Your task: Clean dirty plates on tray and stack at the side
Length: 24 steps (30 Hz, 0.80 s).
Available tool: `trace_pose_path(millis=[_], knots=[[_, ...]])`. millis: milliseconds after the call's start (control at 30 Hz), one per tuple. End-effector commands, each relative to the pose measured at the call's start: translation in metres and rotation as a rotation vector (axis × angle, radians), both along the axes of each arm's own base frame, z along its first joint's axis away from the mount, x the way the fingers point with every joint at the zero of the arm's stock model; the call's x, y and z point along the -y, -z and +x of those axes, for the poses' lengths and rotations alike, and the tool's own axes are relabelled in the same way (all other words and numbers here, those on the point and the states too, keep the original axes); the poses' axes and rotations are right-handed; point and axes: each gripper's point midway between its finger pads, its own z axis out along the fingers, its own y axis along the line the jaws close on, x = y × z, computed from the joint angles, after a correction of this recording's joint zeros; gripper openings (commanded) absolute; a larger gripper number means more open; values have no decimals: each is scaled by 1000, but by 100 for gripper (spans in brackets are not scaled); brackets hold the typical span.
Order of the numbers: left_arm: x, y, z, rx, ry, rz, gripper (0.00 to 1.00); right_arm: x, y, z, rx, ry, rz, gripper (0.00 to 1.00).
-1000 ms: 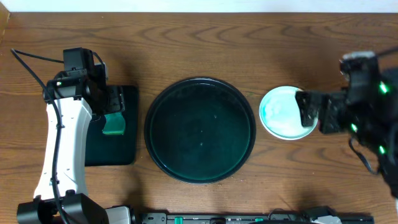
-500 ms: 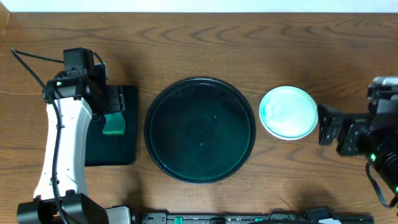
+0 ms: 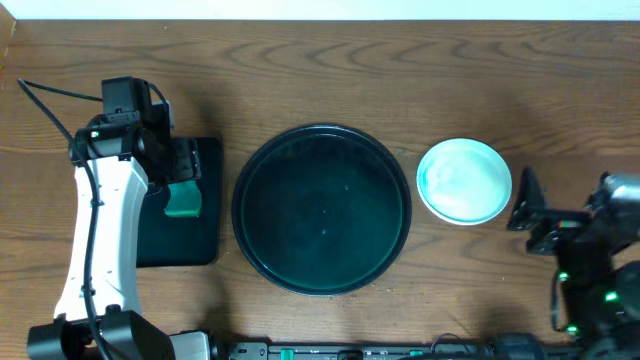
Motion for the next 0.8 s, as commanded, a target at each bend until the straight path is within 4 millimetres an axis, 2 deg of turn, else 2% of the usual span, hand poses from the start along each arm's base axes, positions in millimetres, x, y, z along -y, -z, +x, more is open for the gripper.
trace_pose_path(millis=[0,200,367,533,767], knots=[[-1,-5,4,15,8,0,74,8,40,2,12,32,-28,99],[-1,-5,4,15,8,0,74,-1,89,10,138,-17,-17,99],[-1,-5,4,15,8,0,74,-6,125,12,178,-49,-14,99],[-1,-5,4,15,8,0,74,-9,140,13,211,-61,-13,99],[-1,-5,4,15,8,0,74,-10,165,16,158,-66,-14,99]])
